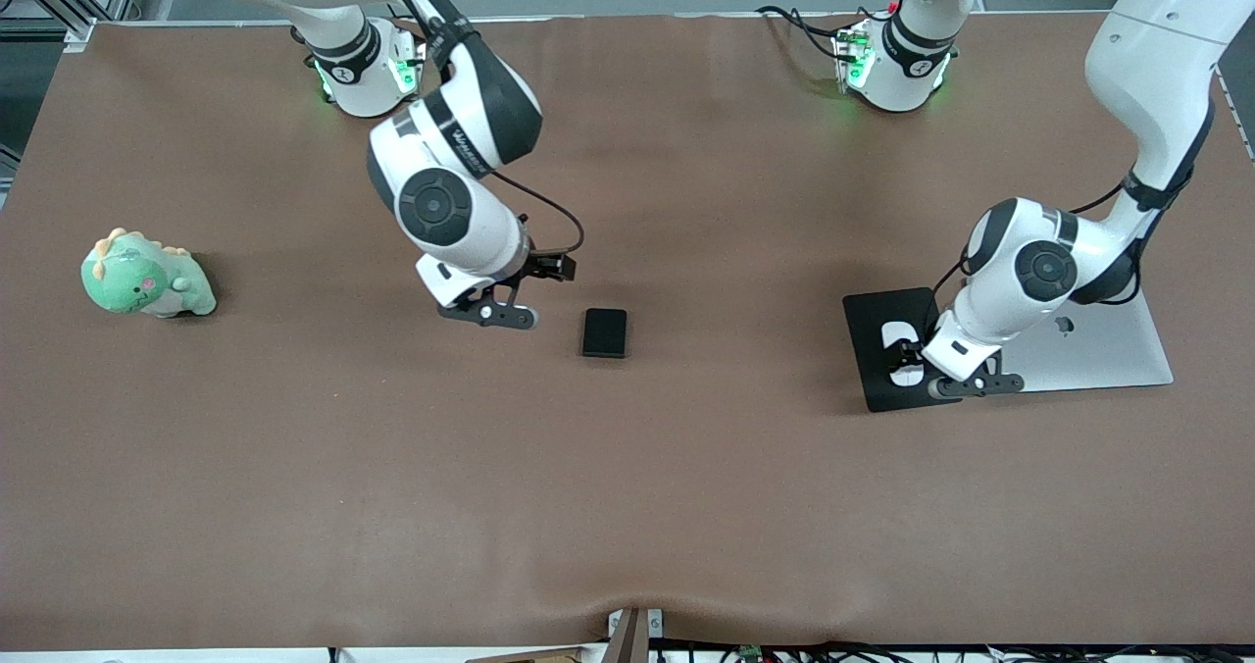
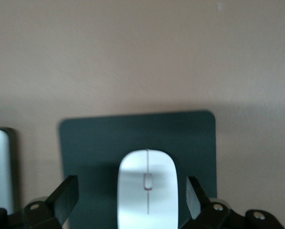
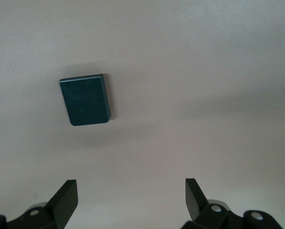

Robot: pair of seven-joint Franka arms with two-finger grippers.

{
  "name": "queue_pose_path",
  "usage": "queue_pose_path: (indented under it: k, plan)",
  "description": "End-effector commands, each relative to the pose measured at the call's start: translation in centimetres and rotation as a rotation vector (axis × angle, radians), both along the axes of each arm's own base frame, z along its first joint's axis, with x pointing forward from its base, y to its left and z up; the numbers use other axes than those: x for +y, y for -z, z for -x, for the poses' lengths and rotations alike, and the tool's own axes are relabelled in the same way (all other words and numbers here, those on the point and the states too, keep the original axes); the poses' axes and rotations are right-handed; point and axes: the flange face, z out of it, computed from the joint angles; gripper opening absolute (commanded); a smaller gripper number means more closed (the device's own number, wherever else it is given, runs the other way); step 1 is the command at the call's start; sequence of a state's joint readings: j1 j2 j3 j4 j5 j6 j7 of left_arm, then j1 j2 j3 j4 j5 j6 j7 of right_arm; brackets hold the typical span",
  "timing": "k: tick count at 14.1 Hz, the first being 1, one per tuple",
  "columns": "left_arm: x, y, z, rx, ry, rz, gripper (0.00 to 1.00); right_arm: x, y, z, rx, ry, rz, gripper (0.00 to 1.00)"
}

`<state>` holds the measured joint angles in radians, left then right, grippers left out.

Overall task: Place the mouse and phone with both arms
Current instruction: 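Release the mouse and raise the left gripper while the right gripper descends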

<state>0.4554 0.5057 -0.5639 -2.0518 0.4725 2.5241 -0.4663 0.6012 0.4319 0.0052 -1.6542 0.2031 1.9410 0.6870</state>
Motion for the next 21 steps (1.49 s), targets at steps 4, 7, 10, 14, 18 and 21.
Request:
queue_pose_path:
  k: [4, 7, 10, 14, 18, 21]
  plan:
    - [-1.0, -14.7, -4.8, 0.089, -0.056, -0.12, 1.0, 3.0, 5.6, 1.6, -0.025, 0.08, 0.008, 1.0]
    - [0.6, -21.6, -5.9, 0.121, -0.113, -0.155, 1.0, 3.5, 8.1, 0.5, -0.089, 0.091, -0.016, 1.0]
    - [2.6, -25.6, -5.6, 0.142, -0.16, -0.175, 1.0, 3.8, 10.6, -0.5, -0.146, 0.095, -0.04, 1.0]
    - [3.0, -31.5, -4.0, 0.096, -0.105, -0.132, 1.0, 5.6, 13.6, -0.6, -0.17, 0.044, -0.032, 1.0]
    - [4.0, -36.7, -0.8, 0.099, -0.071, -0.089, 1.0, 6.3, 15.1, -0.4, -0.207, 0.014, -0.03, 1.0]
    - [5.7, -40.0, 1.7, 0.091, -0.019, -0.071, 1.0, 7.6, 15.6, -0.3, -0.228, 0.001, -0.046, 1.0]
